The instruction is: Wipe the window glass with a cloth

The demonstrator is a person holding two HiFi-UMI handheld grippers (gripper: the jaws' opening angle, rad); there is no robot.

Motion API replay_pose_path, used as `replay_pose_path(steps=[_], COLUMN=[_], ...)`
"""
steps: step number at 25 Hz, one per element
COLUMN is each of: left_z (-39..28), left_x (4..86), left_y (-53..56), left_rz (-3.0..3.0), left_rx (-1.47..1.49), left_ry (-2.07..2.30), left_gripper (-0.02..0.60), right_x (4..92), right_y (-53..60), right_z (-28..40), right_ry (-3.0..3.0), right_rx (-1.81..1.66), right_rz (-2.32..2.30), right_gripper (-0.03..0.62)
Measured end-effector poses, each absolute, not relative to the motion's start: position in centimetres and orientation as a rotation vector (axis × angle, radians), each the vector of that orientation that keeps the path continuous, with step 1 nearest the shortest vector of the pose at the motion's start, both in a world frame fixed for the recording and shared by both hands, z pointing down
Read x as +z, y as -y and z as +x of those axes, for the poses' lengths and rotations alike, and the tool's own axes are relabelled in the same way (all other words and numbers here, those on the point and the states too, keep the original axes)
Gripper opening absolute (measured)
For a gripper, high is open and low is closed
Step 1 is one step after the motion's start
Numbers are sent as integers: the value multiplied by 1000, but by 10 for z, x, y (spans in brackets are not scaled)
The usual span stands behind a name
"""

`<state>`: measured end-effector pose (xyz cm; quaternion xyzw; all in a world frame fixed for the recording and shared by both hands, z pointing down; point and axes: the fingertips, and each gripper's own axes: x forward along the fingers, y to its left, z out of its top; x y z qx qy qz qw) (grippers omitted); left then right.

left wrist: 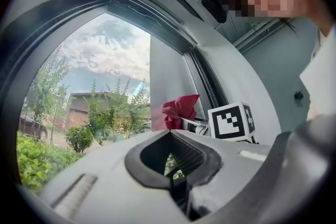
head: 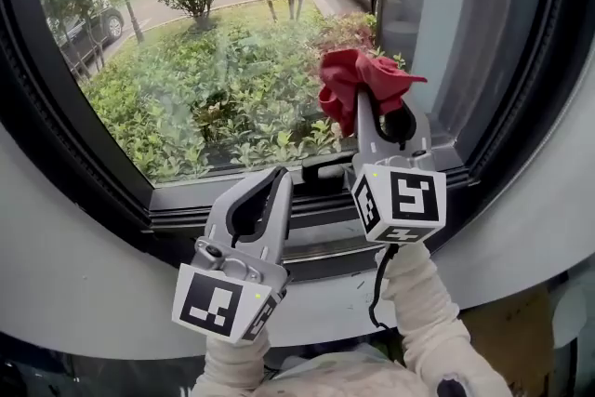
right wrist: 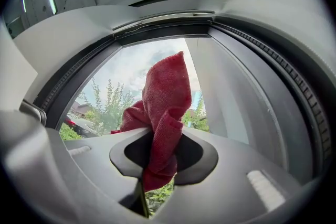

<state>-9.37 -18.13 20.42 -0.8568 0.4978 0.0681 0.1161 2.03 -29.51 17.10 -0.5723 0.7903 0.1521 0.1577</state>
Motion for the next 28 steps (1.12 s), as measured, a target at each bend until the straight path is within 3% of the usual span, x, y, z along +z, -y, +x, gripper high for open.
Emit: replay_pose_path(steps=[12, 28], left_z=[6, 1], left_x=[196, 205], left_y=[209, 208], left_rz=[-2538, -2537], left_rx=[223, 152], left_ry=[-1358, -1383], left_gripper=[0, 0], right_x=[153, 219], right_y=[321, 319], right_z=[166, 174], right_ry=[-2139, -2100], right_rx=[403, 291], right_rz=[-1734, -1786], right_gripper=[115, 107])
